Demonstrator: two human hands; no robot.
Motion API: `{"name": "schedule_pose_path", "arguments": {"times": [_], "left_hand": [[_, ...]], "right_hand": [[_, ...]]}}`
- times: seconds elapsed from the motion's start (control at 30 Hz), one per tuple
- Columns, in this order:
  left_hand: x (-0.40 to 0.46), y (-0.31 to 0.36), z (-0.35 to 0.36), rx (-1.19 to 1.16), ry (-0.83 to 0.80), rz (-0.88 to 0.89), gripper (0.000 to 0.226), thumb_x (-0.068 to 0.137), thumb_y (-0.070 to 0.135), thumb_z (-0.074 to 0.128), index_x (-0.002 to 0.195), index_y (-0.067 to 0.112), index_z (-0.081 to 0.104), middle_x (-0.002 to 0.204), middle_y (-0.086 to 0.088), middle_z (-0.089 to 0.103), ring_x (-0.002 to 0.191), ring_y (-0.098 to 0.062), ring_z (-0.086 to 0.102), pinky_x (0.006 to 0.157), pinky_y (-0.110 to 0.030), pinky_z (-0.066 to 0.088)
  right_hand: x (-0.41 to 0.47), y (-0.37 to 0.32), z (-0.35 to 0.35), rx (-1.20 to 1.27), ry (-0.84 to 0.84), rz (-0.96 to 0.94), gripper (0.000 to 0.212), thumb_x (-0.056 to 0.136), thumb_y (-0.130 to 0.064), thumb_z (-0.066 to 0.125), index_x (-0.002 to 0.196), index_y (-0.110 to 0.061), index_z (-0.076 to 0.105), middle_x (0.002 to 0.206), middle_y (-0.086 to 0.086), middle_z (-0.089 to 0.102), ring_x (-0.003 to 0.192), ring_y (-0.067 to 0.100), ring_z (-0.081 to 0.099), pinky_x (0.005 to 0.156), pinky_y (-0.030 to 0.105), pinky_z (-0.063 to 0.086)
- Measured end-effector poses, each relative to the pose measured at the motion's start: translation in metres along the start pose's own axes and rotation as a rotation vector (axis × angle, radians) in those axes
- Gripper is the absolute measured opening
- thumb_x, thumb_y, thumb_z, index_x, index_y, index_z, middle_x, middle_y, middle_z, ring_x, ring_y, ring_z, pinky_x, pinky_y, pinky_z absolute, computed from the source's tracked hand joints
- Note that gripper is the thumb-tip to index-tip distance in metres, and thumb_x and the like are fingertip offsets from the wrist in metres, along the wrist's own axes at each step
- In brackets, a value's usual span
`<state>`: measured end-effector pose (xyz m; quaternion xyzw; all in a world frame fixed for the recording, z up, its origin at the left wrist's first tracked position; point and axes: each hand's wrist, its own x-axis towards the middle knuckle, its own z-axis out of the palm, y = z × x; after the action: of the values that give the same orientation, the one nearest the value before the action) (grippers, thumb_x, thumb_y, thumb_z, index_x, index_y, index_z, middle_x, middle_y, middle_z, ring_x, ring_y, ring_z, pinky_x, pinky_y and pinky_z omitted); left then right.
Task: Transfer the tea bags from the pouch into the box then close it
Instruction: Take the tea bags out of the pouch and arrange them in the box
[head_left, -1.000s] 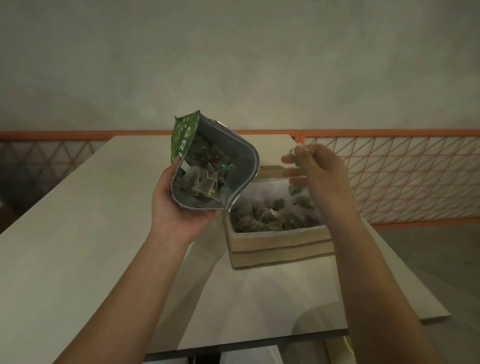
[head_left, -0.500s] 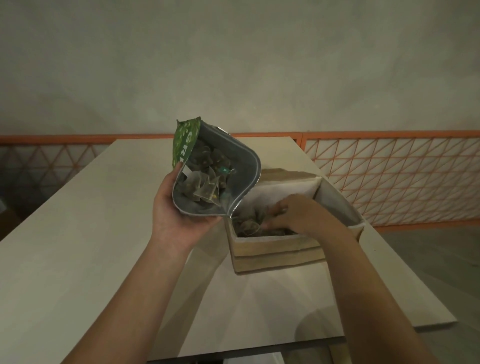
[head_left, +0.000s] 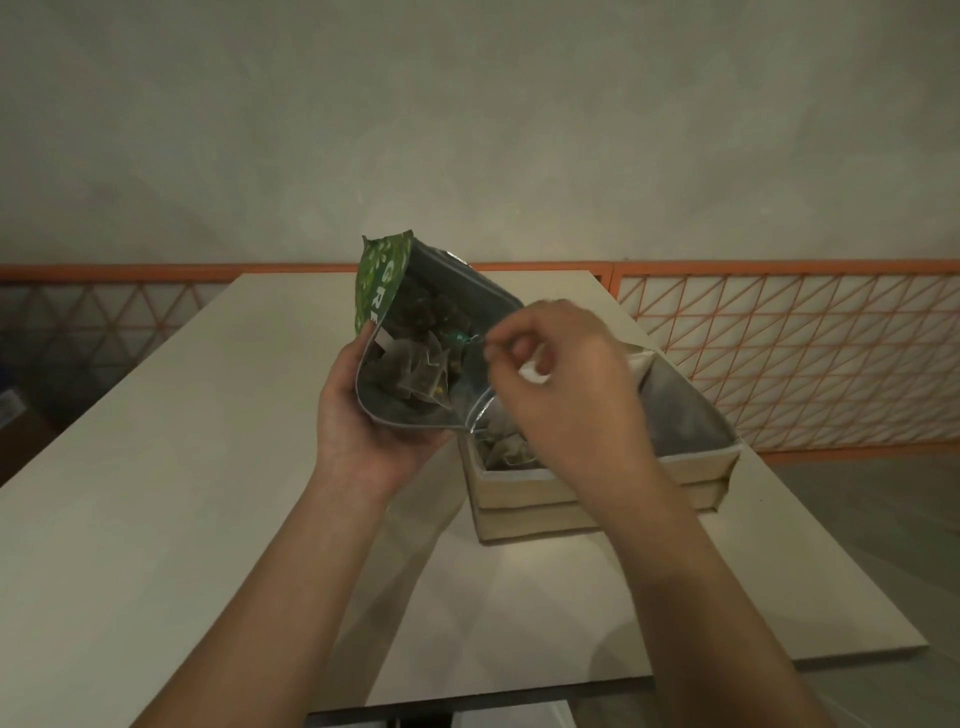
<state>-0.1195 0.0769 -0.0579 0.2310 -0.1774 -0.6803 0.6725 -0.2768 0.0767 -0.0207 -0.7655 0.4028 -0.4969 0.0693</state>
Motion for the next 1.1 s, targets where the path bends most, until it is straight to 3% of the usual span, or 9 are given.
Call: {"name": "schedule_pose_path", "arguments": {"times": [0.07,0.17,0.23,0.33,0.57,0.7,0.83,0.97,1.1], "left_hand": [[-0.001,0.000,0.000,0.015,0.022,0.019,0.053,0.097,0.049,0.044,0.096,0.011,0.082,0.115,-0.014,0.073,0.095,-0.029,0.073,0.084,-0.035,0.056],[-0.002,-0.001,0.000,0.010,0.036,0.031,0.052,0.096,0.048,0.045,0.092,0.012,0.082,0.111,-0.011,0.074,0.096,-0.025,0.072,0.091,-0.032,0.051],[-0.003,0.000,-0.001,0.023,0.041,0.047,0.049,0.094,0.047,0.047,0.092,0.013,0.083,0.111,-0.010,0.074,0.096,-0.025,0.073,0.096,-0.033,0.050],[-0.003,0.000,-0.001,0.012,0.012,0.046,0.052,0.097,0.047,0.045,0.092,0.011,0.082,0.108,-0.011,0.075,0.091,-0.026,0.075,0.085,-0.036,0.058],[-0.001,0.000,-0.005,0.017,0.002,0.049,0.047,0.093,0.045,0.049,0.099,0.010,0.080,0.109,-0.013,0.074,0.091,-0.027,0.075,0.078,-0.036,0.061],[0.001,-0.001,-0.007,0.034,-0.010,0.059,0.044,0.080,0.045,0.057,0.093,0.010,0.081,0.104,-0.012,0.075,0.085,-0.027,0.075,0.079,-0.038,0.059],[0.002,-0.001,-0.007,0.025,0.004,0.046,0.044,0.089,0.046,0.054,0.092,0.013,0.082,0.108,-0.015,0.074,0.086,-0.031,0.075,0.074,-0.039,0.061],[0.005,0.000,-0.009,0.018,0.007,0.023,0.047,0.096,0.050,0.047,0.105,0.017,0.080,0.125,-0.015,0.069,0.111,-0.035,0.068,0.093,-0.045,0.054],[0.006,0.000,-0.011,-0.013,-0.035,-0.001,0.047,0.097,0.050,0.046,0.108,0.017,0.079,0.128,-0.014,0.067,0.111,-0.036,0.065,0.087,-0.043,0.056]], "right_hand": [[0.001,-0.005,0.016,-0.104,-0.092,-0.084,0.011,0.083,-0.018,0.070,0.092,-0.022,0.076,0.084,-0.006,0.065,0.082,0.012,0.055,0.074,0.024,0.042],[0.004,-0.010,0.041,-0.395,-0.190,-0.135,0.020,0.087,-0.030,0.063,0.102,-0.024,0.075,0.101,0.000,0.066,0.098,0.022,0.054,0.087,0.034,0.037],[0.006,-0.011,0.052,-0.520,-0.265,-0.085,0.032,0.092,-0.041,0.055,0.112,-0.021,0.070,0.114,0.004,0.060,0.109,0.026,0.047,0.093,0.037,0.031],[0.005,-0.012,0.058,-0.572,-0.374,-0.001,0.046,0.096,-0.055,0.043,0.115,-0.022,0.068,0.123,0.005,0.051,0.115,0.027,0.037,0.097,0.040,0.027],[-0.003,-0.005,0.050,-0.352,-0.382,-0.014,0.024,0.090,-0.050,0.056,0.089,-0.027,0.064,0.102,-0.006,0.062,0.107,0.021,0.038,0.089,0.035,0.027],[-0.006,-0.004,0.036,-0.142,-0.303,-0.009,0.020,0.083,-0.025,0.070,0.078,-0.027,0.051,0.075,-0.014,0.047,0.090,0.014,0.048,0.077,0.027,0.035],[-0.006,-0.002,0.018,0.116,-0.144,0.059,0.025,0.085,-0.015,0.070,0.093,-0.027,0.050,0.082,-0.017,0.052,0.074,-0.001,0.052,0.060,0.012,0.040],[-0.002,0.001,-0.005,0.310,0.068,0.134,0.033,0.090,-0.016,0.067,0.114,-0.032,0.053,0.094,-0.020,0.058,0.086,-0.003,0.058,0.069,0.012,0.049],[0.003,0.015,-0.018,0.323,0.119,0.136,0.030,0.093,-0.021,0.064,0.123,-0.025,0.060,0.106,-0.005,0.062,0.093,0.007,0.060,0.074,0.015,0.049]]}}
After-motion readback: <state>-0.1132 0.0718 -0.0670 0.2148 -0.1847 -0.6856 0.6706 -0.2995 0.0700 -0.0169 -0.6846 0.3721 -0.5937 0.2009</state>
